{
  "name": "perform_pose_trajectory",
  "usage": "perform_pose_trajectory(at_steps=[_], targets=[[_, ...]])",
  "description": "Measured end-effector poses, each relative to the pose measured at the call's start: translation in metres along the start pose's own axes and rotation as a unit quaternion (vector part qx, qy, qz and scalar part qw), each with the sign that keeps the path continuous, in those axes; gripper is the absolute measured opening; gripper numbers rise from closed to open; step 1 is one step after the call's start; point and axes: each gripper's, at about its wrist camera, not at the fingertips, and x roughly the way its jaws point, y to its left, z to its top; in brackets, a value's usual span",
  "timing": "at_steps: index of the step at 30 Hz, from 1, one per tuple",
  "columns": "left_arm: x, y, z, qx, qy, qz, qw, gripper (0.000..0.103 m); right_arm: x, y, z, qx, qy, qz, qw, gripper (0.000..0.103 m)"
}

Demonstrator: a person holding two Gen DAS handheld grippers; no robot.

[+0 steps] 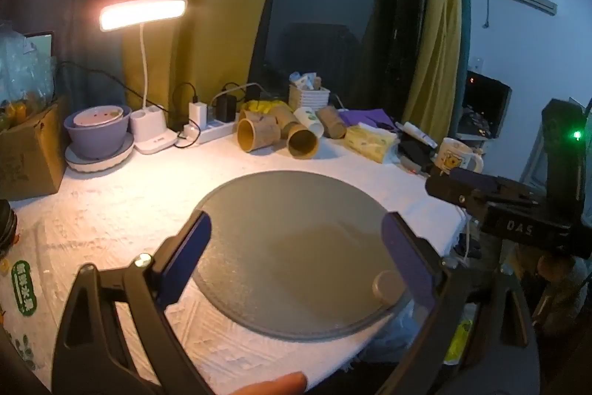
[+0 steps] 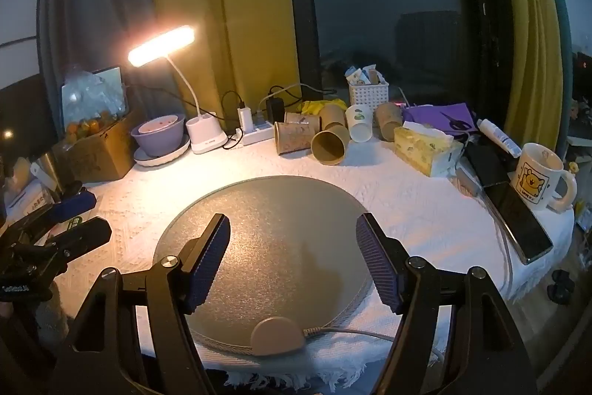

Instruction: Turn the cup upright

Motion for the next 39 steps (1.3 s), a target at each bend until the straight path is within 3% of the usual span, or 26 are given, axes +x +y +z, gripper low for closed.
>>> perform_pose_trajectory(at_steps=[39], targets=[[-0.0023, 0.0016, 0.0037, 0.000, -0.009, 0.002, 1.0000, 0.094, -0.0079, 0.0081, 0.0059, -0.008, -0.007, 0.002, 1.000, 0.074]])
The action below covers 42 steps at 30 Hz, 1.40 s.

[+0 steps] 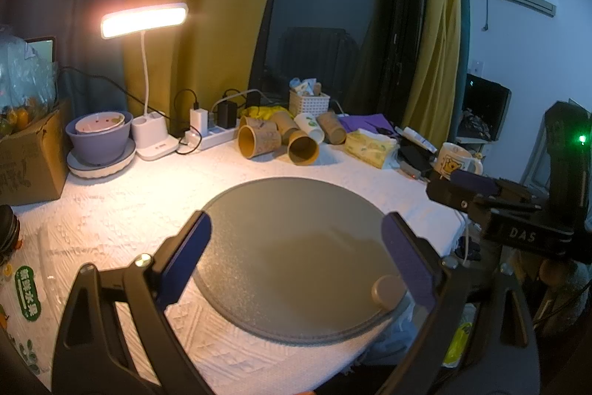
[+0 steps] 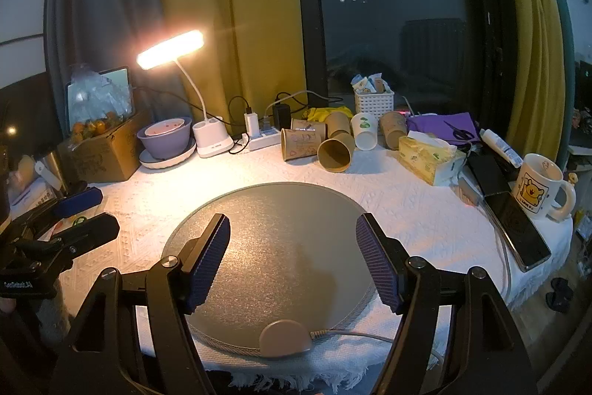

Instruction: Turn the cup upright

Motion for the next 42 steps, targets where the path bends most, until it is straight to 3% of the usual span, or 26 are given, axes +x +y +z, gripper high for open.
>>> perform_pose_trajectory(at_steps=[29, 42], targets=[[0.001, -0.001, 0.004, 0.003, -0.003, -0.002, 1.0000, 0.094, 0.000, 0.003, 0.002, -0.001, 0.000, 0.002, 1.000, 0.074], [0.049, 0.014, 0.026, 0.033, 0.036, -0.003, 0.9988, 0.094, 0.039, 0.004, 0.026, -0.015, 0.009, 0.011, 1.000, 0.074]])
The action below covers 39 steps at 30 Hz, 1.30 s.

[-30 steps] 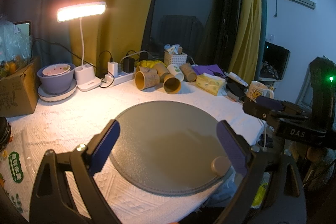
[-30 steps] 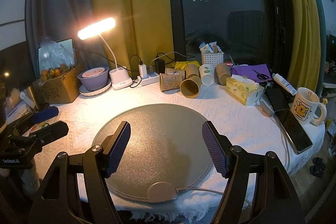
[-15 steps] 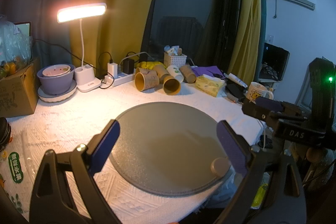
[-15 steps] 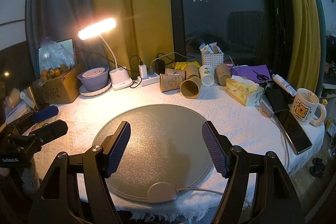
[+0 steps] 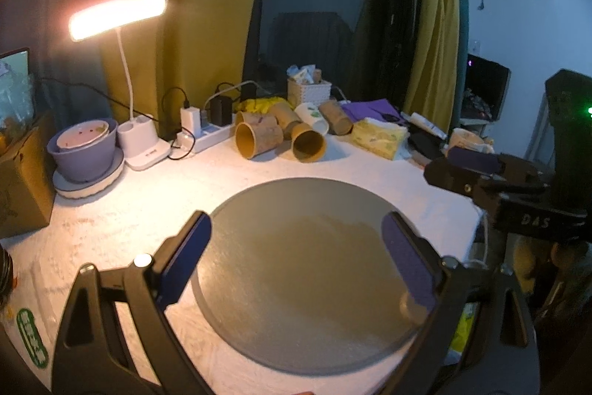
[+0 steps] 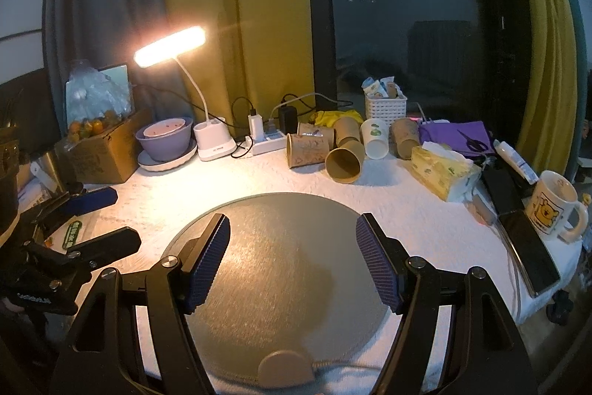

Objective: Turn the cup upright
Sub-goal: 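Move the right tool toward the paper cups lying on their sides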

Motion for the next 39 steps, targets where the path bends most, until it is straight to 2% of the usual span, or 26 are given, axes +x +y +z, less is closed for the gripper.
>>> perform_pose_trajectory(at_steps=[6, 10, 18, 32, 39], targets=[[0.042, 0.015, 0.017, 0.015, 0.029, 0.010, 0.9994, 0.094, 0.030, -0.011, 0.014, -0.004, 0.018, 0.001, 1.000, 0.074], [0.076, 0.026, 0.027, 0.001, 0.060, -0.001, 0.9982, 0.094, 0.051, -0.023, 0.023, 0.002, 0.034, -0.006, 0.999, 0.074], [0.133, 0.038, 0.056, 0.028, 0.077, 0.009, 0.9966, 0.094, 0.104, -0.050, 0.047, 0.005, 0.065, -0.017, 0.998, 0.074], [0.243, 0.064, 0.101, 0.056, 0.096, 0.027, 0.9934, 0.094, 0.199, -0.092, 0.079, 0.011, 0.090, -0.015, 0.996, 0.074], [0.288, 0.058, 0.120, 0.102, 0.080, 0.023, 0.9913, 0.094, 0.228, -0.108, 0.085, 0.023, 0.094, -0.010, 0.995, 0.074]])
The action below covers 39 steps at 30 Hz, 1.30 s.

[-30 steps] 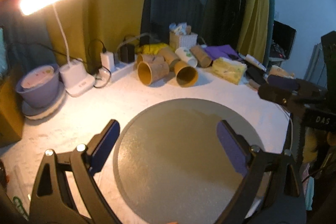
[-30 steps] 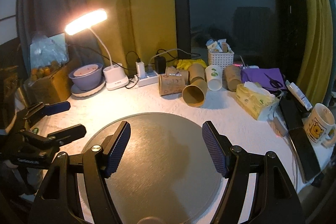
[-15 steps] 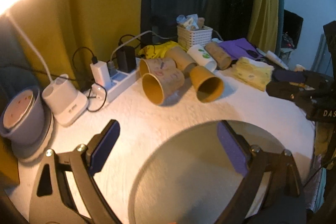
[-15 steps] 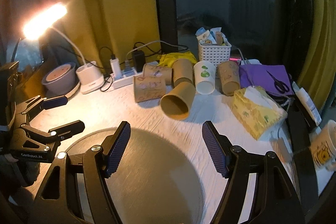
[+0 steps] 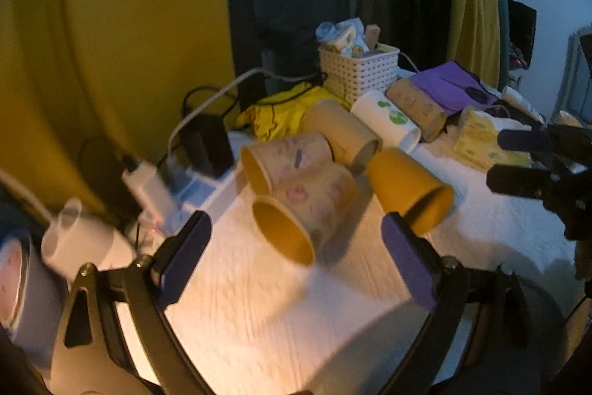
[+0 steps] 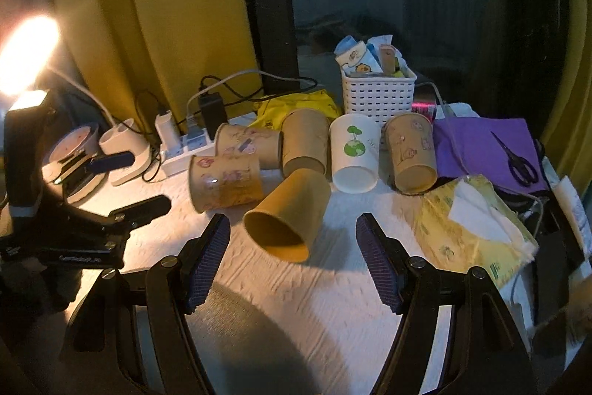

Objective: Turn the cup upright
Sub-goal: 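Move the right tool toward the paper cups lying on their sides, then close the right gripper on a pink-printed paper cup and lift it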

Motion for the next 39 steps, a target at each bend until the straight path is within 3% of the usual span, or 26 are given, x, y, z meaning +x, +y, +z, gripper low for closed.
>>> perform_pose_trajectory(at_steps=[4, 10, 17, 21, 30, 39], targets=[[0.020, -0.004, 0.011, 0.025, -0.008, -0.013, 0.9996, 0.094, 0.012, -0.007, 0.001, 0.010, 0.005, 0.006, 1.000, 0.074], [0.057, -0.010, 0.014, 0.064, 0.023, -0.024, 0.9974, 0.094, 0.020, -0.017, -0.001, 0.020, 0.007, 0.012, 1.000, 0.074], [0.074, -0.010, 0.005, 0.072, 0.056, -0.034, 0.9952, 0.094, 0.026, -0.026, -0.007, 0.032, 0.014, 0.018, 0.999, 0.074], [0.076, -0.010, -0.001, 0.075, 0.076, -0.038, 0.9935, 0.078, 0.029, -0.028, -0.009, 0.037, 0.017, 0.021, 0.999, 0.074], [0.068, -0.008, -0.003, 0.065, 0.075, -0.051, 0.9937, 0.077, 0.026, -0.025, -0.013, 0.037, 0.016, 0.023, 0.999, 0.074], [0.022, 0.001, -0.019, 0.013, 0.069, -0.076, 0.9946, 0.076, 0.002, -0.017, -0.021, 0.038, 0.010, 0.023, 0.999, 0.074]])
